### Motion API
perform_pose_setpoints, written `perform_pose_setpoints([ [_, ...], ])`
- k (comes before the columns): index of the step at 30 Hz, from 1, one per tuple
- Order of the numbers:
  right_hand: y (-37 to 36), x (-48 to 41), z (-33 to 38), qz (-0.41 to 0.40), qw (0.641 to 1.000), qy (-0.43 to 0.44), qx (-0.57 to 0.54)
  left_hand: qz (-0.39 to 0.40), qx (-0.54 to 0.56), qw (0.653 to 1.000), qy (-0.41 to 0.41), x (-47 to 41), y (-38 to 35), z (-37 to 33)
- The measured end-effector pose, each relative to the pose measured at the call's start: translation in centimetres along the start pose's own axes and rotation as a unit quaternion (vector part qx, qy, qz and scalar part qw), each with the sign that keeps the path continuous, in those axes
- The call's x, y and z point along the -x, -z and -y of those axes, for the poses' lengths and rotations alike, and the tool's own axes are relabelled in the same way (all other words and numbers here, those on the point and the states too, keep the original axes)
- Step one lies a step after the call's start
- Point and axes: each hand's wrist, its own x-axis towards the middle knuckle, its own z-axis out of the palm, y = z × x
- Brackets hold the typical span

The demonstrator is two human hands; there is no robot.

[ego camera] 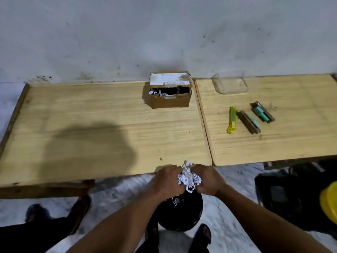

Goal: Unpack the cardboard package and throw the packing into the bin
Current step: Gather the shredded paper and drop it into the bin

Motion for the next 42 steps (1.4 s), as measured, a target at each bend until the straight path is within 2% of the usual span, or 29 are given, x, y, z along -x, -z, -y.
perform_pose_setpoints([
  [2,-1.2,2.5,0.9,-0.003,1.000,-0.008,-0.018,0.000,0.053,0.998,0.020,2.6,-2.3,-0.4],
  [4,-2.8,4.7,0.8,-0.009,0.999,-0.037,-0.032,-0.003,0.057,0.997,0.051,4.4,-5.0,-0.2],
  [8,-7.2,7.4,-0.7,0.023,0.988,-0.144,-0.054,0.010,0.060,0.983,0.176,6.1,-9.3,0.5],
  [10,-9.2,7.7,-1.5,0.066,0.972,-0.220,-0.053,0.019,0.077,0.964,0.254,5.9,-11.5,1.0],
  [14,-13.1,7.3,-3.5,0.146,0.913,-0.378,-0.042,0.046,0.126,0.919,0.372,4.4,-15.2,2.6],
  [17,-15.6,6.9,-5.6,0.173,0.881,-0.436,-0.062,0.059,0.168,0.882,0.435,3.2,-17.6,4.1],
  [20,-17.2,6.6,-7.6,0.178,0.864,-0.463,-0.086,0.064,0.216,0.849,0.477,2.1,-19.4,5.2],
  [25,-17.9,6.0,-9.6,0.219,0.838,-0.483,-0.127,0.091,0.233,0.831,0.496,0.9,-19.9,5.9],
  [31,-17.7,5.8,-9.5,0.213,0.844,-0.480,-0.110,0.123,0.249,0.820,0.500,1.0,-19.7,6.9],
  [35,-17.4,5.9,-8.5,0.171,0.851,-0.490,-0.081,0.161,0.222,0.833,0.481,1.3,-18.6,6.5],
  [42,-14.5,7.0,-6.3,0.212,0.861,-0.458,-0.062,0.237,0.185,0.845,0.443,2.8,-14.4,4.4],
])
